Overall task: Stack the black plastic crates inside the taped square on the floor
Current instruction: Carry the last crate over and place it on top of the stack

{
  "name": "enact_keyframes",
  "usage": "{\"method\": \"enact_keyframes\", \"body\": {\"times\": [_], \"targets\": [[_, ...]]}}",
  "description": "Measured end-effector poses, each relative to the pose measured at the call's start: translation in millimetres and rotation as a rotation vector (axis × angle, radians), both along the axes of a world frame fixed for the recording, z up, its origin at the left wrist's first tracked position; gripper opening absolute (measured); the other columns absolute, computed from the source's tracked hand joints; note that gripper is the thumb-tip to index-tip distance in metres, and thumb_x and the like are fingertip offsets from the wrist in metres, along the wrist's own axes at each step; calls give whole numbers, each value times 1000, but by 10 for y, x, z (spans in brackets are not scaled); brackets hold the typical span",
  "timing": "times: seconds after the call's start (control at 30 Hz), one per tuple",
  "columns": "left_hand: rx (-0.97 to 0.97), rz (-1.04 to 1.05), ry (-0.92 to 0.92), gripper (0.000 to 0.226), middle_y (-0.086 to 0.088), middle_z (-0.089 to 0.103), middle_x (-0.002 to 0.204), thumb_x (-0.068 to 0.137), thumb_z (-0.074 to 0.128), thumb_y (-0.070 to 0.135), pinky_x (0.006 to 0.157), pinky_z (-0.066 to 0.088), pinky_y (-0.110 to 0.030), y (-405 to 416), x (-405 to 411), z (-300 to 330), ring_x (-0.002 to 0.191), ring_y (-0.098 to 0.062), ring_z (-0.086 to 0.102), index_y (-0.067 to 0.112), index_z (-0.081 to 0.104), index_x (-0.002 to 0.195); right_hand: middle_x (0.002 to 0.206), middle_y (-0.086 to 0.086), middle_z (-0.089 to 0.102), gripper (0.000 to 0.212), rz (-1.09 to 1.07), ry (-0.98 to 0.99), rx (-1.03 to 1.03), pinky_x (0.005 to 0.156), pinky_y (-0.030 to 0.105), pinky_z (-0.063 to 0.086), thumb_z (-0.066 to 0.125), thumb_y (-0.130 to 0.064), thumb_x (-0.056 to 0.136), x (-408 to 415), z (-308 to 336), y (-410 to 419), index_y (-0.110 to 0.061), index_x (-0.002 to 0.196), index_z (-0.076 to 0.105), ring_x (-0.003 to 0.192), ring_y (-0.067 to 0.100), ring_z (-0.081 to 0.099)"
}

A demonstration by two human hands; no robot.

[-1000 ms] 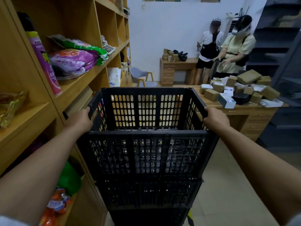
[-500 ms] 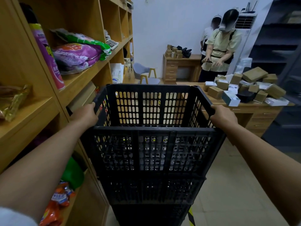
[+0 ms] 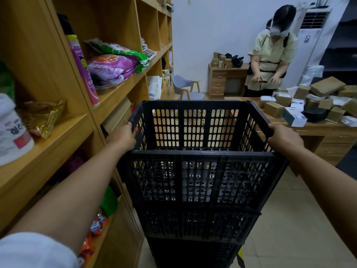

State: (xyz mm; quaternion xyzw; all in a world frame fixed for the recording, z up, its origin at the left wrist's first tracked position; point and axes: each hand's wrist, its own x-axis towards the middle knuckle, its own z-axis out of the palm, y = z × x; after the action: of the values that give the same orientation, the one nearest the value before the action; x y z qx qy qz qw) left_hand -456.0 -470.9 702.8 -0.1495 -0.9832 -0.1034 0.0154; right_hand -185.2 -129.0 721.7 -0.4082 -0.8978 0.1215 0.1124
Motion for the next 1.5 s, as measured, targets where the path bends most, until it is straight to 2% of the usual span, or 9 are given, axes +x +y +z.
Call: {"method": "enact_keyframes", "body": {"times": [0.13,0.23,0.43,0.57,0.7,1.03,1.23,1.43,1.5], "targets": [[1,5,8,72,-11,57,121,89,57,13,81,56,-45,-22,14,-37,98,-31,61,26,23,151,82,7,55,36,-1,-15,-9,56,33,41,51,-11,89,12,-2,8,-20,124,54,77,29,55],[6,9,17,73,-12,57,122,90,57,12,80,56,-44,-32,11,-53,96,-30,61,26,21,152,80,7,55,34,2,-12,-1,60,35,42,49,-14,92,24,11,-42,-19,125,54,78,30,55],[-26,14,49,73,-11,59,118,89,60,17,74,57,-42,0,-46,-82,90,-28,62,26,23,151,97,11,61,51,-28,-20,18,53,32,41,50,-8,89,46,-24,-68,-19,139,45,79,27,56],[-31,33,41,73,-11,59,120,88,60,18,76,57,-43,28,-81,-100,94,-30,62,27,23,151,96,10,61,42,-9,8,21,64,39,52,50,-14,92,50,-11,-107,-15,134,49,84,28,61],[-20,36,33,74,-12,58,124,89,60,17,78,57,-43,23,-85,-108,96,-30,62,26,21,152,105,12,63,47,-20,28,26,67,41,54,51,-12,91,59,-15,-111,-17,137,46,88,30,62],[4,61,47,74,-9,59,112,88,61,16,71,58,-41,64,-127,-121,86,-25,62,27,23,151,98,8,64,51,-54,41,13,63,38,54,52,-14,89,-22,-93,9,-24,139,45,82,26,63],[-12,36,11,76,-15,58,122,88,60,19,79,56,-43,12,-79,-90,95,-34,62,26,20,152,97,7,65,51,-94,25,14,46,28,36,53,-18,89,0,-162,48,-28,138,46,75,26,57],[-21,48,20,73,-16,56,122,91,58,18,80,55,-44,66,-71,-89,97,-34,60,25,20,152,100,6,63,49,-86,32,6,55,30,41,53,-14,87,-51,-165,91,-26,135,50,78,24,55],[-36,54,12,71,-16,57,120,90,57,19,82,55,-44,85,-82,-87,99,-35,60,26,21,151,99,7,63,48,-91,44,16,50,27,36,53,-15,87,-59,-152,93,-26,134,51,76,25,52]]}}
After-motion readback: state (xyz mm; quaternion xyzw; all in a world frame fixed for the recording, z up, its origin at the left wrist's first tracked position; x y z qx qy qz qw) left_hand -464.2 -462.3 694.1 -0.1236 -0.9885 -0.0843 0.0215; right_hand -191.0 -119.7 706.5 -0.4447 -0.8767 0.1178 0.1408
